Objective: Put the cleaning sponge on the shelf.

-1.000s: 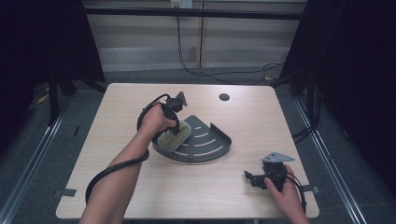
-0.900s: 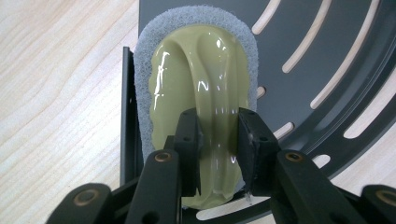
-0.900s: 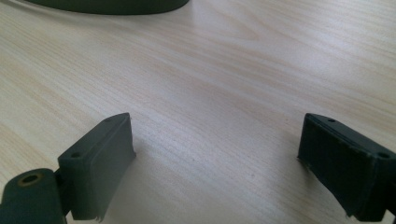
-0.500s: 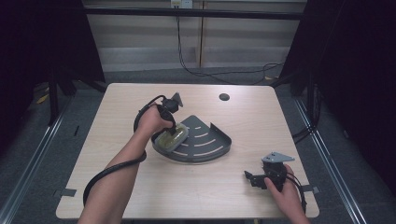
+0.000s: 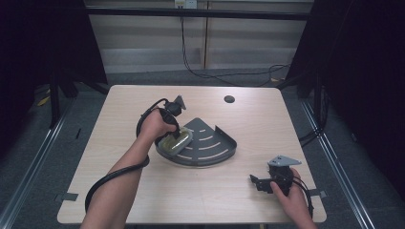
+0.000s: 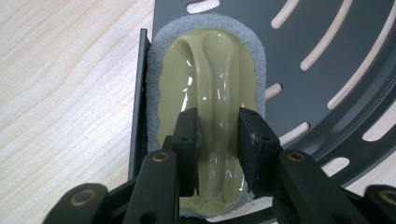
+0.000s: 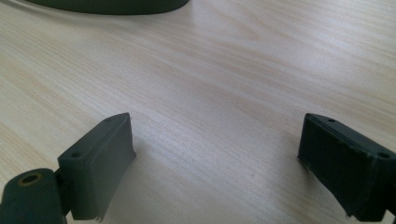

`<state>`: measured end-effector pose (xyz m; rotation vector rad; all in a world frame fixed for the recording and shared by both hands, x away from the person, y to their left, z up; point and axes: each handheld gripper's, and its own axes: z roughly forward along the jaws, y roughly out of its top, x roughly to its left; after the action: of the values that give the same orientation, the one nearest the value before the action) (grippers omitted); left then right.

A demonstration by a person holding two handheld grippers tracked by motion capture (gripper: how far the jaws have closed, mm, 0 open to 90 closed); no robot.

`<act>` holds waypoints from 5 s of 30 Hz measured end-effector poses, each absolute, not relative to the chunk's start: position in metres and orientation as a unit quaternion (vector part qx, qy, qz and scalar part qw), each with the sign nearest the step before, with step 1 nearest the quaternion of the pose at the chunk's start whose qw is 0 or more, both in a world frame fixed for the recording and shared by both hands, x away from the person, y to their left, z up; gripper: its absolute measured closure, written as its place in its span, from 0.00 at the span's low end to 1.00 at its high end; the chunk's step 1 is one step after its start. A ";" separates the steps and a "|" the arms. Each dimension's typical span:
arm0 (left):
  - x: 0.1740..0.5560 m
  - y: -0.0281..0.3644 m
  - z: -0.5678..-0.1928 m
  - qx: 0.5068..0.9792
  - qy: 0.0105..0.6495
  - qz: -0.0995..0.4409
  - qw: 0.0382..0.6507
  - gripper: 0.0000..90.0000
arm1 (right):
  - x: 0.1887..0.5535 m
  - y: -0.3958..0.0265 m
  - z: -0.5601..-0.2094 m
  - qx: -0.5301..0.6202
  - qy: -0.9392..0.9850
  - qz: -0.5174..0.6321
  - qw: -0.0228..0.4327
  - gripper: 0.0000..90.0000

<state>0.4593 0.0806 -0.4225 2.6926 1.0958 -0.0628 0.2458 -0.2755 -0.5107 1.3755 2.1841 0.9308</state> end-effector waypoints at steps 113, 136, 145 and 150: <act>0.403 0.188 -0.392 0.868 0.472 -0.040 0.152 0.30 | 0.245 -0.275 -0.511 0.492 0.781 0.330 0.198 0.11; 0.385 0.226 -0.416 0.856 0.493 -0.051 0.149 0.29 | 0.245 -0.275 -0.511 0.493 0.780 0.331 0.197 0.11; 0.376 0.241 -0.421 0.854 0.496 -0.047 0.149 0.29 | 0.245 -0.275 -0.511 0.492 0.781 0.330 0.198 0.11; 0.369 0.248 -0.427 0.855 0.496 -0.044 0.145 0.30 | 0.245 -0.275 -0.511 0.492 0.781 0.330 0.198 0.11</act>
<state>0.3693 0.2482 -0.4267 2.4641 1.4276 -0.1278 0.2454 -0.2754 -0.5106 1.3768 2.1854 0.9245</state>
